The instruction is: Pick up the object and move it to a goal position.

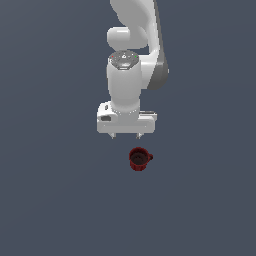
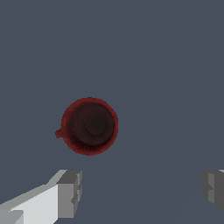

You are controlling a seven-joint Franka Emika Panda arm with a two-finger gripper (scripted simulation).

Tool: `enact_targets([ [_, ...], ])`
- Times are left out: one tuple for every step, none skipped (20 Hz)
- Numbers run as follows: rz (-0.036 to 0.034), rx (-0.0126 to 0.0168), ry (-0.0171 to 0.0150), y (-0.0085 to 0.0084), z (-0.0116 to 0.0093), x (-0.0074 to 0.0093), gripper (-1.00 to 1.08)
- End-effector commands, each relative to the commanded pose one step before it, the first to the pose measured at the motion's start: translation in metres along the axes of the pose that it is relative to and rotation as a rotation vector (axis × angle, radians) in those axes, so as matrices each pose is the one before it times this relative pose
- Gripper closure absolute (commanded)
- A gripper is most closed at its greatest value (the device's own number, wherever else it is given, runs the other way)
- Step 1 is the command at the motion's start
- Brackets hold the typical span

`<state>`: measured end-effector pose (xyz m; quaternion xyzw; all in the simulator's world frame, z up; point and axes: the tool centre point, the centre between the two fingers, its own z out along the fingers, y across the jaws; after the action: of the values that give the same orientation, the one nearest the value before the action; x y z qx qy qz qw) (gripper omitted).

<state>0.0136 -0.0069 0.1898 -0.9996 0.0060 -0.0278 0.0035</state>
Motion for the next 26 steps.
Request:
enact_targets([
  [0.0, 0.0, 0.0, 0.00001, 0.0, 0.0, -0.2],
  [-0.00079, -0.00057, 0.00005, -0.00012, 0.00021, -0.00003, -0.2],
  [-0.00224, -0.00161, 0.00013, -0.0003, 0.00062, -0.00007, -0.2],
  [-0.00378, -0.00266, 0.00022, -0.00053, 0.00102, -0.00012, -0.2],
  [-0.00504, -0.00343, 0.00028, -0.00069, 0.00132, -0.00015, -0.2],
  [-0.0041, -0.00264, 0.00022, -0.00056, 0.00101, -0.00012, -0.2],
  [-0.00252, -0.00149, 0.00013, -0.0003, 0.00059, -0.00007, -0.2],
  [-0.00089, -0.00041, 0.00004, -0.00009, 0.00016, -0.00002, -0.2],
  [0.00106, 0.00055, -0.00005, 0.00011, -0.00022, 0.00002, -0.2],
  [0.00134, 0.00033, -0.00004, 0.00007, -0.00016, 0.00002, -0.2],
  [-0.00068, -0.00013, 0.00002, -0.00004, 0.00007, -0.00001, -0.2],
  [-0.00247, -0.00035, 0.00005, -0.00009, 0.00021, -0.00002, -0.2],
  [-0.00422, -0.00052, 0.00007, -0.00018, 0.00033, -0.00002, -0.2],
  [-0.00594, -0.00068, 0.0001, -0.00025, 0.00045, -0.00003, -0.2],
  [-0.00764, -0.00085, 0.00012, -0.00031, 0.00058, -0.00004, -0.2],
  [-0.00933, -0.00103, 0.00015, -0.00038, 0.0007, -0.00004, -0.2],
  [-0.01098, -0.0012, 0.00017, -0.00046, 0.00082, -0.00005, -0.2],
  [-0.01275, -0.0014, 0.00019, -0.00054, 0.00096, -0.00005, -0.2],
  [-0.0144, -0.00158, 0.0002, -0.00063, 0.00108, -0.00005, -0.2],
  [-0.01609, -0.00173, 0.00021, -0.0007, 0.0012, -0.00005, -0.2],
  [-0.01775, -0.00188, 0.00022, -0.00078, 0.00132, -0.00005, -0.2],
  [-0.01946, -0.00203, 0.00023, -0.00087, 0.00144, -0.00004, -0.2],
  [-0.02125, -0.00218, 0.00023, -0.00096, 0.00157, -0.00003, -0.2],
  [-0.02306, -0.00232, 0.00024, -0.00106, 0.00169, -0.00001, -0.2],
  [-0.02491, -0.00245, 0.00024, -0.00117, 0.00181, 0.00001, -0.2],
  [-0.02675, -0.00257, 0.00024, -0.00127, 0.00194, 0.00004, -0.2],
])
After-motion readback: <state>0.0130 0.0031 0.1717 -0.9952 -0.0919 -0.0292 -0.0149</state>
